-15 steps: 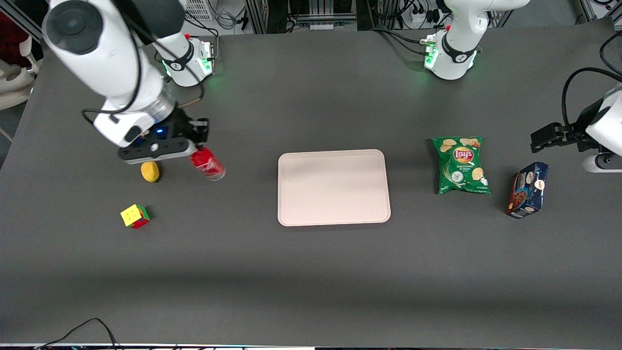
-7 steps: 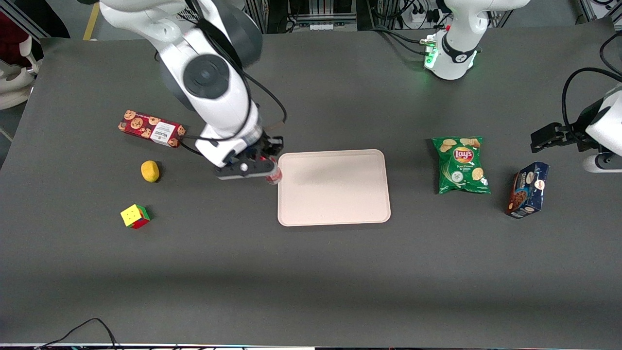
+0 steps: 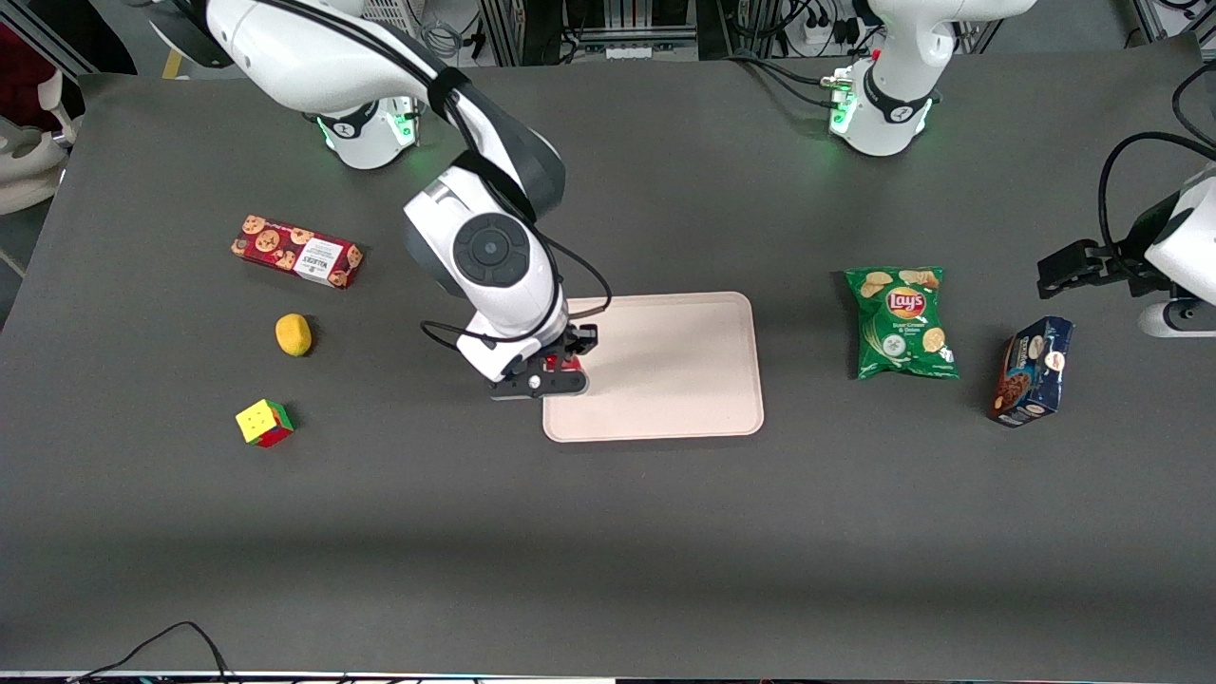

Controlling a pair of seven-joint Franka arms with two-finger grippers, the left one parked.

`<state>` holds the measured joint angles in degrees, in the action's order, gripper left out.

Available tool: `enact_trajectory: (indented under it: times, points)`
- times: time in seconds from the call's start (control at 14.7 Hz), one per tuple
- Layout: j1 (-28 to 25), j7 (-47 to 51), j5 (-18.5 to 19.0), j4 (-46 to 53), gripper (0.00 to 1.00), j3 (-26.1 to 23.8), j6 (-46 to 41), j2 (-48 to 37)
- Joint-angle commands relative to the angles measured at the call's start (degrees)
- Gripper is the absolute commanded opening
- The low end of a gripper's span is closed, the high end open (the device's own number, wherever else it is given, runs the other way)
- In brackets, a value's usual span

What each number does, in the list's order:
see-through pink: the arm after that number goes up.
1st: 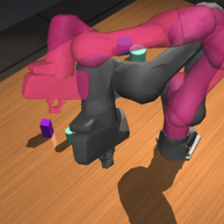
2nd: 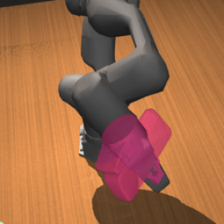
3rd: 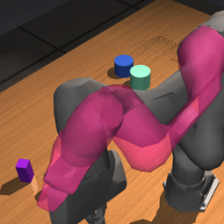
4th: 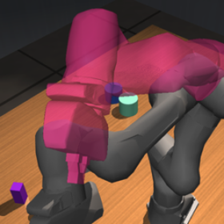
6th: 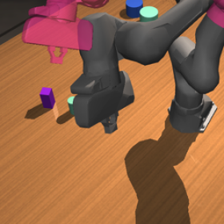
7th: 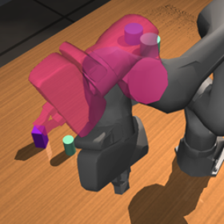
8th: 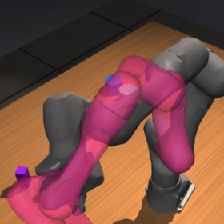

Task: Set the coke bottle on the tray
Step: 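Carry the held bottle over the white tray with the right gripper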

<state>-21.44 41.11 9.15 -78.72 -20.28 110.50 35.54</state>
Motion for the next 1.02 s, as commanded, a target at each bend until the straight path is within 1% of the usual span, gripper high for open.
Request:
enact_trajectory:
  times: [0.0, 0.34, 0.54, 0.75, 0.82, 0.95]
  points:
    - [-0.5, 2.8, 1.9, -0.7, 0.00, 0.1, 1.3, 0.4]
    - [-0.5, 3.0, 1.9, -1.1, 0.00, 0.1, 1.7, 1.0]
    - [-0.5, 3.0, 2.0, -1.1, 0.13, 0.1, 1.7, 1.6]
    - [-0.5, 3.0, 2.4, -1.1, 0.21, 0.1, 1.9, 2.0]
    - [-0.5, 3.1, 2.4, -1.1, 0.26, 0.1, 2.4, 2.0]
    - [-0.5, 3.6, 2.7, -1.1, 0.42, 0.2, 2.5, 2.1]
